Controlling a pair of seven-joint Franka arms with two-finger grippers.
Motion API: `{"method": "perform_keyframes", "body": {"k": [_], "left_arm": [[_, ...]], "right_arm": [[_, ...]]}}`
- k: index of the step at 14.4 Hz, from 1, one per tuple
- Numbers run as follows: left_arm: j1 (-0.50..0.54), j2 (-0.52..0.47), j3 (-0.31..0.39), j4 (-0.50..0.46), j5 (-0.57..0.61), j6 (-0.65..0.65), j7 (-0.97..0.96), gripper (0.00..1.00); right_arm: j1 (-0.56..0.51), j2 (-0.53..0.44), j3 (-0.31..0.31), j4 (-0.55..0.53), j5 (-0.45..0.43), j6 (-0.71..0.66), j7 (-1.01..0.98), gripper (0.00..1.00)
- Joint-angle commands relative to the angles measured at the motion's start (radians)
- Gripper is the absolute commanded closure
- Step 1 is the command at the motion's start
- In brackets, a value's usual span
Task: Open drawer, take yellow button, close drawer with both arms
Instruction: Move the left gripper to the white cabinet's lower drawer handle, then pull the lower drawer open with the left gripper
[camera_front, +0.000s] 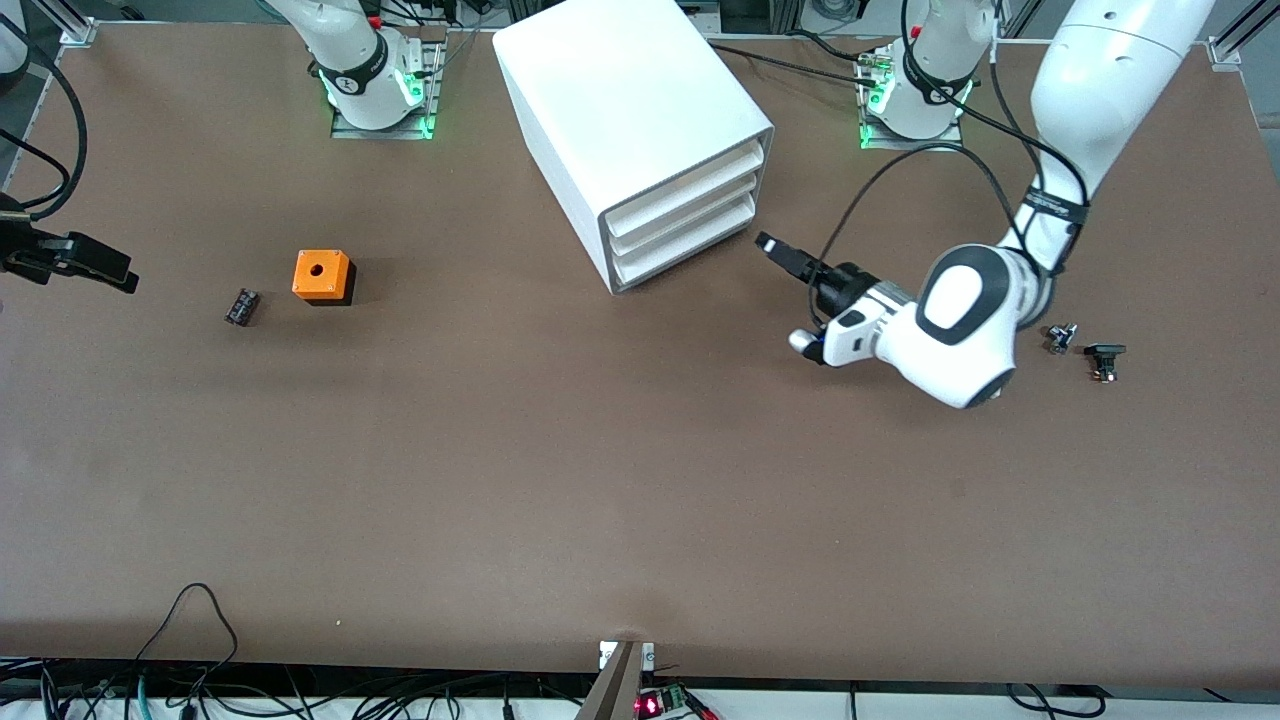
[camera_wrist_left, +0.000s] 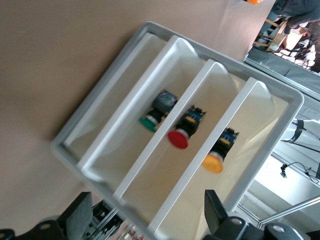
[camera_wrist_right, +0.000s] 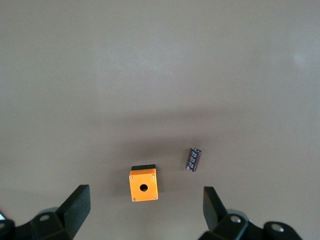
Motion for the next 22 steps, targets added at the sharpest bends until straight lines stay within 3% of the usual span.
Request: {"method": "perform_keyframes", "body": {"k": [1, 6, 13, 14, 15, 16, 17, 18, 22], "left_arm": [[0.007, -0.116, -0.030, -0.141, -0.061, 0.075, 0.029, 0.01], [0.009, -0.178, -0.073, -0.254, -0.126, 0.091, 0.036, 0.01], [0.006, -0.186, -0.144, -0.328, -0.182, 0.226, 0.036, 0.02], [0.006, -0.183, -0.144, -0.328, -0.182, 0.229, 0.036, 0.13], [0.006, -0.184, -0.144, -0.328, -0.182, 0.229, 0.042, 0.37], [0.007, -0.190, -0.142, -0.328, -0.181, 0.232, 0.080, 0.71], [0.010, -0.190, -0.142, -0.328, -0.181, 0.232, 0.113, 0.94], [0.013, -0.183, -0.141, -0.328, -0.181, 0.232, 0.119, 1.00], [0.047, -0.170, -0.131, -0.310, -0.167, 0.230, 0.119, 1.00]], "right_arm": [[-0.002, -0.010, 0.001, -0.005, 0.009, -0.009, -0.005, 0.00], [-0.002, -0.010, 0.001, -0.005, 0.009, -0.009, -0.005, 0.00], [-0.004, -0.010, -0.001, -0.007, 0.009, -0.009, -0.003, 0.00], [-0.004, -0.010, -0.001, -0.007, 0.009, -0.009, -0.003, 0.00], [-0.004, -0.010, -0.001, -0.007, 0.009, -0.009, -0.003, 0.00], [-0.004, -0.010, -0.001, -0.007, 0.009, -0.009, 0.000, 0.00], [-0.004, -0.010, -0.001, -0.007, 0.009, -0.009, 0.001, 0.00], [-0.004, -0.010, -0.001, -0.007, 0.009, -0.009, 0.001, 0.00], [-0.002, -0.007, 0.001, -0.004, 0.010, -0.006, 0.010, 0.00]]}}
